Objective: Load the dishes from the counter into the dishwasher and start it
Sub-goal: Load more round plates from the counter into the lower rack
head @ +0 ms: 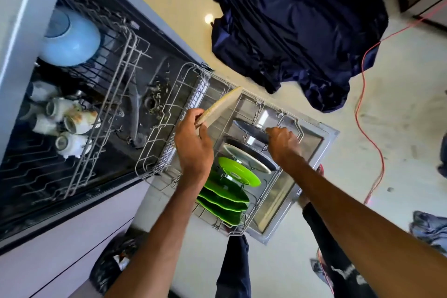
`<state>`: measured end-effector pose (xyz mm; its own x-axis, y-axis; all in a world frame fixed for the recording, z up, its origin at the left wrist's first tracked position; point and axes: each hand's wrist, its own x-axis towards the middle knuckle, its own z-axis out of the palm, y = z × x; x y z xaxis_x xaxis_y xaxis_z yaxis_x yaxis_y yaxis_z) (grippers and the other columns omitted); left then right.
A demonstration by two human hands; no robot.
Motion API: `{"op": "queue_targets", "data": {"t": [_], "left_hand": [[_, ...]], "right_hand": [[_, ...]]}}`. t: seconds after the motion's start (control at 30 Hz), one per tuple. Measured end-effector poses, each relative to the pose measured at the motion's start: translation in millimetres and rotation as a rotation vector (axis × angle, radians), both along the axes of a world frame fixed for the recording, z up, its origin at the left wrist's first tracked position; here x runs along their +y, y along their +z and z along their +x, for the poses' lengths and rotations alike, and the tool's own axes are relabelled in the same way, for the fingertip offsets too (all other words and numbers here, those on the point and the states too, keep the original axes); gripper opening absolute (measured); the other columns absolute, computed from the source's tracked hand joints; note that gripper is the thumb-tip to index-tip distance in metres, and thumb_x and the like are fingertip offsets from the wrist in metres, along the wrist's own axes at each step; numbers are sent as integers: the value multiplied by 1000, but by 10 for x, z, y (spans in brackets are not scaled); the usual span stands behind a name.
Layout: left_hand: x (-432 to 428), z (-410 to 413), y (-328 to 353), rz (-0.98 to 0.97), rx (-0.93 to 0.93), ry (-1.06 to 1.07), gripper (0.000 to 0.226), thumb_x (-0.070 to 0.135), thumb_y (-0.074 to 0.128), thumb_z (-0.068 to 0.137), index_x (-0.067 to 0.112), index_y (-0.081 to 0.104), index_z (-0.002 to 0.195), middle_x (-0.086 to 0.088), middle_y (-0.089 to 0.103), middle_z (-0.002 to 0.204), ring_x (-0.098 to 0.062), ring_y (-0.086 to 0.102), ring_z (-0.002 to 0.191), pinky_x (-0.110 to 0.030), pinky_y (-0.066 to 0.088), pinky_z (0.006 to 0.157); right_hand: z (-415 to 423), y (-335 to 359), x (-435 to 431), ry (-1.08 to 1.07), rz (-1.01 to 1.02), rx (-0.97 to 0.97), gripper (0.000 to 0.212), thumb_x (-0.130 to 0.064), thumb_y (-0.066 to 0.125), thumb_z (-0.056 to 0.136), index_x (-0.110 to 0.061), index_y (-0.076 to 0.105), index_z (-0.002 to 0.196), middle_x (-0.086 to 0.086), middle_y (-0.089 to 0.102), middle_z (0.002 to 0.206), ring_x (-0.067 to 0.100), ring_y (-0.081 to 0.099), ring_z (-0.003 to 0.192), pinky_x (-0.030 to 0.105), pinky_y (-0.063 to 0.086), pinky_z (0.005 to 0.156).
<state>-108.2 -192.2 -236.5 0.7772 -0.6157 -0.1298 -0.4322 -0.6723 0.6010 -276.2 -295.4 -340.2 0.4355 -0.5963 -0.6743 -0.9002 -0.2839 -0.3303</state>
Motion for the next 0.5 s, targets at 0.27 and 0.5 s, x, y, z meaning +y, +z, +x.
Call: {"op": "queue_targets", "data": {"t": [0.27,0.5], "left_hand": [[-371,83,4,29,-37,-404,29,5,63,94,13,65,122,1,66,109,-8,58,100,-12,48,82],[-1047,93,-38,-13,-28,-700,25,4,62,92,17,65,114,1,66,104,-14,59,99,-34,49,91]], "right_hand": [[-159,190,-419,-235,-7,-298,102,-46,72,87,-8,10,159,14,20,165,27,21,152,38,21,123],[-148,475,-830,-138,-230,-594,25,-25,66,94,-23,65,119,6,75,104,29,70,91,45,56,80]]}}
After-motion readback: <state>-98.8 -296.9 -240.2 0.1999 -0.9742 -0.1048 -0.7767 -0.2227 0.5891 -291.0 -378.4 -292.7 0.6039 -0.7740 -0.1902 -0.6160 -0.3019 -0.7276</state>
